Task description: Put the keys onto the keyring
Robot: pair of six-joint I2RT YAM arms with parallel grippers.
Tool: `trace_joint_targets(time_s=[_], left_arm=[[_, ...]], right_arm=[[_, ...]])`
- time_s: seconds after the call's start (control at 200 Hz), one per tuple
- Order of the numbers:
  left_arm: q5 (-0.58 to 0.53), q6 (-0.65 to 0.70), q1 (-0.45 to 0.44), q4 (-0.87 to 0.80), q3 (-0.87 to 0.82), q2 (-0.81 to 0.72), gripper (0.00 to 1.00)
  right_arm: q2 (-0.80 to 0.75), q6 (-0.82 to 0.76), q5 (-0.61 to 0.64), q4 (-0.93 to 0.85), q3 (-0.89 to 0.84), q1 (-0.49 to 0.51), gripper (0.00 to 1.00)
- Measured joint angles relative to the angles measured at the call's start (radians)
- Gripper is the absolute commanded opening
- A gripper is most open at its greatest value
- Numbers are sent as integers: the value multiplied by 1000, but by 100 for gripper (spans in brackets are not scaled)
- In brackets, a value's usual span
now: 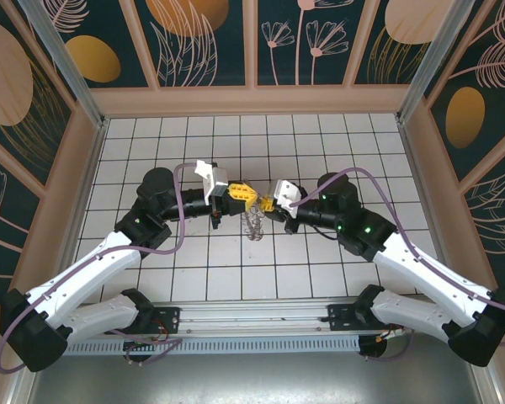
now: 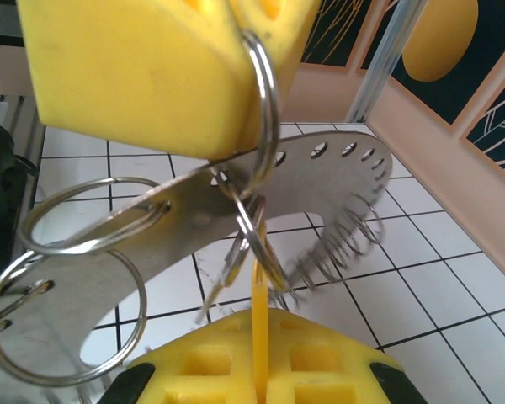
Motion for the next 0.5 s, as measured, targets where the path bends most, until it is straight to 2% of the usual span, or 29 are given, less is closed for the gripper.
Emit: trace_joint_targets(time_s=[0.12,0.37,0.5], left_arm=[[-4,0,0,3,0,0,0],[-20,1,0,10,0,-10,0],[-20,7,0,8,0,-20,0]], right_arm=[[-1,-15,61,25,-14,38,6],[-61,-18,150,42,-77,53,29],[-116,0,177,32,-103,52,34]])
